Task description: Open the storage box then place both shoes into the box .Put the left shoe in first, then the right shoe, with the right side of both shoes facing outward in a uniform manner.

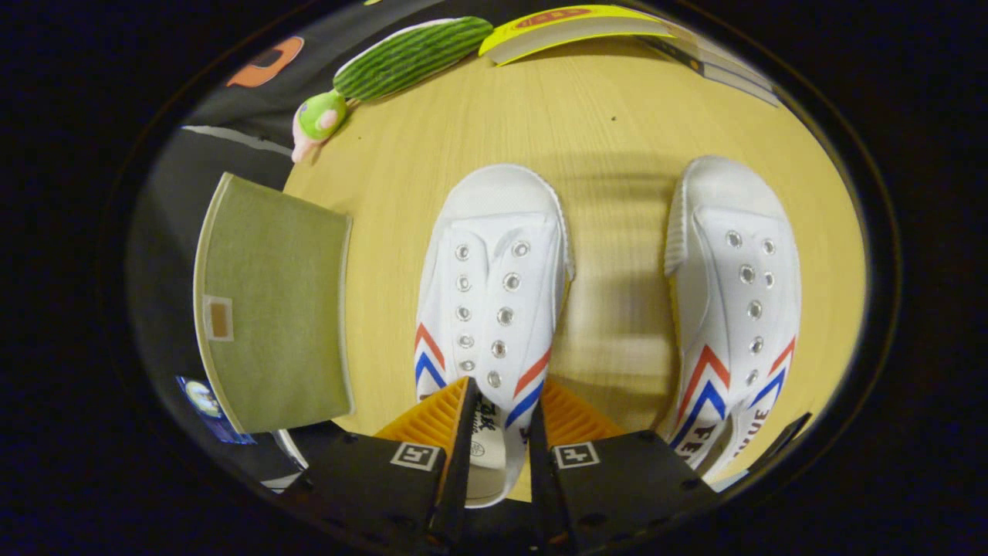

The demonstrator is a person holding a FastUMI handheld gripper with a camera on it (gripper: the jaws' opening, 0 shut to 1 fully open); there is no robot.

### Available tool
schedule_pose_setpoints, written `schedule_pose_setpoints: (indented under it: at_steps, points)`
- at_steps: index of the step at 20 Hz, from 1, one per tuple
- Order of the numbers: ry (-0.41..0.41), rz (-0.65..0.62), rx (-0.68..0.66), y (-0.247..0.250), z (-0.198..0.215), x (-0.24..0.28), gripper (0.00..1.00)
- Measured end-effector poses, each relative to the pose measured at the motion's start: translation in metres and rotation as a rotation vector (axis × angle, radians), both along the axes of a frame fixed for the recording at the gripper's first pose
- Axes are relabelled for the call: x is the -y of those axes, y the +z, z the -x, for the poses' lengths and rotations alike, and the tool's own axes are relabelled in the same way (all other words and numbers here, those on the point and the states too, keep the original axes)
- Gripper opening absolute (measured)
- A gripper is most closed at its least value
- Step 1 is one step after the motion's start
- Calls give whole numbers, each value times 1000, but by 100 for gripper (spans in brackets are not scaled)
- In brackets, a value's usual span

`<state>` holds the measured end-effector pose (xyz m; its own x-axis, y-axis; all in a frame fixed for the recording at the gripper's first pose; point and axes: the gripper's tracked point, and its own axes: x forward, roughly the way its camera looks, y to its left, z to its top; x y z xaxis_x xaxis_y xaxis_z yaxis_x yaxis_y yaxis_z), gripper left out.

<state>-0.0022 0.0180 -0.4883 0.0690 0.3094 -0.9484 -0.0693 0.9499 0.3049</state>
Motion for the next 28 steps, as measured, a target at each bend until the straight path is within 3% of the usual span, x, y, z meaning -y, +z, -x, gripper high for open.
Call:
schedule_pose_setpoints:
  at_steps: [3,4,5,10,19,24,28]
  points:
    - [-41,-34,-18,3,-1,4,23]
    - [-60,-54,-26,6,-1,2,11]
    - [-66,-71,-24,8,1,1,8]
    - [-74,-93,27,40,3,-4,6]
    - [-154,-145,69,175,17,-47,6]
    - [-94,-145,111,236,31,-110,6]
    - [-53,-213,67,253,44,-186,6]
